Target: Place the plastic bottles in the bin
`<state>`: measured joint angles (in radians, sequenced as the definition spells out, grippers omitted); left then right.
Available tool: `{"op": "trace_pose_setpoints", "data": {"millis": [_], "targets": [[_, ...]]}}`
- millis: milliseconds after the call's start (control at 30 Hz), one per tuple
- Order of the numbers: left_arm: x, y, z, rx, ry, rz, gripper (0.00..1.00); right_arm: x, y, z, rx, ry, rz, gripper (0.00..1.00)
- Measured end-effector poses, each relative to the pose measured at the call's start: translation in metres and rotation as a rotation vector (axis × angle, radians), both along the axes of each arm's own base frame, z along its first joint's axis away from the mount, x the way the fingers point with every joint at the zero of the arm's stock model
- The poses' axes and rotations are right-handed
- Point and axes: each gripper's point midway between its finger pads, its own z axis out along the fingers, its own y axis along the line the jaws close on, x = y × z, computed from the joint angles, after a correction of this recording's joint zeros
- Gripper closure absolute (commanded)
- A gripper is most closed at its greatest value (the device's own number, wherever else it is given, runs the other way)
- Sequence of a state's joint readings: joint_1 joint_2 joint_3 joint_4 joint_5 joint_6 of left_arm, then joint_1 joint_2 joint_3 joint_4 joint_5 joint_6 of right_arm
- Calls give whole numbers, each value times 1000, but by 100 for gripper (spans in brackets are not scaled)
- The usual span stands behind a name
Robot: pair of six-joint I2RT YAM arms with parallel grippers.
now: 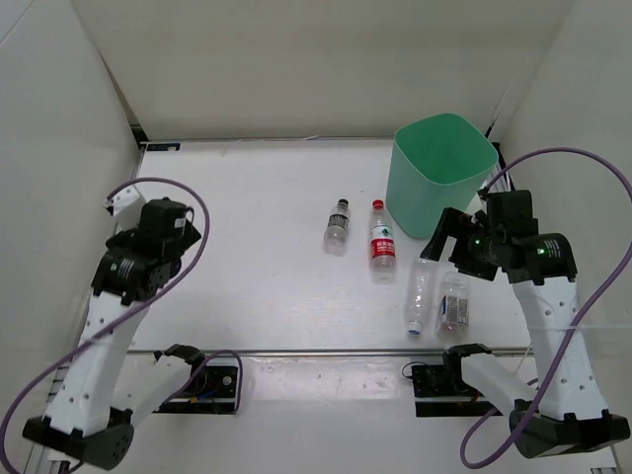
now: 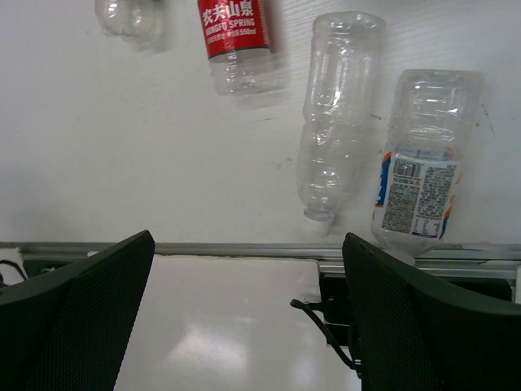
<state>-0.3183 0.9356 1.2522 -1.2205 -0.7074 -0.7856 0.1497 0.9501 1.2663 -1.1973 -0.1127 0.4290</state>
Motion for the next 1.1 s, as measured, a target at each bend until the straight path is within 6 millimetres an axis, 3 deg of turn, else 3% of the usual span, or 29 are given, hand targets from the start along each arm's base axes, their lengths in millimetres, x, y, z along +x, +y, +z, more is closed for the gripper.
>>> {"op": "trace_pose_setpoints", "data": {"millis": [200,367,500,667,867,1100], "targets": [[-4,-19,5,-148,-213,-102,0,3,-7,-8,-23,-2,-18,0],[19,-41,-29,-167,-65,-154,0,4,-11,-53,-45,139,-40,0],[32,-52,-65,-161,90,-171,0,18,-24,-96,-58,280,-125,0],[29,-54,-71,-169,107,-179,0,24,-34,-136,-60,397,-183,0],[28,-55,-70,-176,103,-185,0,37,-39,-159,-57,446,-216,0],[23,-55,-79,-177,133,-188,0,38,-40,-159,-54,444,-229,0]]}}
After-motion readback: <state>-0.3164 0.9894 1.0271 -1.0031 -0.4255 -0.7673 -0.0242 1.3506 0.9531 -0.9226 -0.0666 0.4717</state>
